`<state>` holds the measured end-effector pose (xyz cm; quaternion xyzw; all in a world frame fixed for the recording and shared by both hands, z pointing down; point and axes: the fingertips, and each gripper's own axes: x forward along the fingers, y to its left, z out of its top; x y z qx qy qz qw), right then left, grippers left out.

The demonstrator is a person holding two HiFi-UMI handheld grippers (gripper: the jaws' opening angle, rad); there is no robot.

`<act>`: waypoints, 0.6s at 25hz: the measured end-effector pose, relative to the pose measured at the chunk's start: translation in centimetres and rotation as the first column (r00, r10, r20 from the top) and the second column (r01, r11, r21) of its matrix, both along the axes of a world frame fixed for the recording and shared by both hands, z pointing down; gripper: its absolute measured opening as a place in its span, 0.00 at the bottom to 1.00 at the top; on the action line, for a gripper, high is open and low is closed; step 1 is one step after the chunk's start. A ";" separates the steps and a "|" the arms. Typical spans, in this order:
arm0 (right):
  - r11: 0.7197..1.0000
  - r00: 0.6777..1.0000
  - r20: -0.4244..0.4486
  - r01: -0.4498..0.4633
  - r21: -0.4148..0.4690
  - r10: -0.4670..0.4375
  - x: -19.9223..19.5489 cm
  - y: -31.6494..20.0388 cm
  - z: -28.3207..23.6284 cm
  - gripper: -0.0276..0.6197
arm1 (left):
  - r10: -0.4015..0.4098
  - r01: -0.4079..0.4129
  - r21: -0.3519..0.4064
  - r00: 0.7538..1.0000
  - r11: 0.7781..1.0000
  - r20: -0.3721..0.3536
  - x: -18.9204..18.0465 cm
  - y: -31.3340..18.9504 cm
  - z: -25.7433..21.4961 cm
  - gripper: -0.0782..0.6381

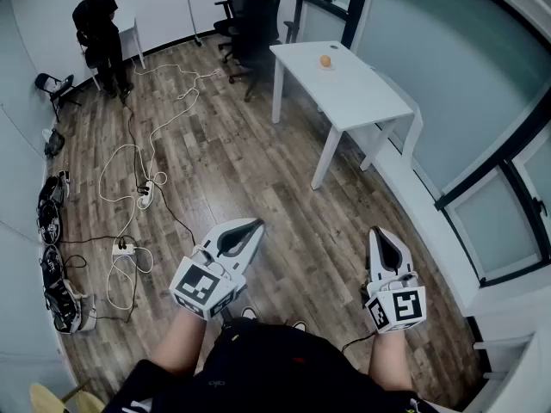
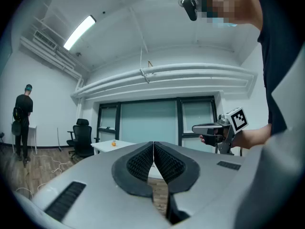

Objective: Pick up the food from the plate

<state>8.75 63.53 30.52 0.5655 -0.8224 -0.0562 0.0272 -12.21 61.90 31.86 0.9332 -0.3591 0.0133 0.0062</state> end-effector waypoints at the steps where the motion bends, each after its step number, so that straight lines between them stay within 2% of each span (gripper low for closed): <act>1: 1.000 1.000 -0.001 0.002 0.001 -0.002 -0.1 -0.1 0.1 0.08 | -0.002 0.002 0.000 1.000 1.000 0.001 -0.1 0.0 0.1 0.14; 15: 1.000 1.000 0.007 0.002 -0.017 -0.002 -3.6 -2.1 1.0 0.08 | 0.001 -0.001 -0.005 1.000 1.000 0.000 -3.5 -1.8 0.9 0.14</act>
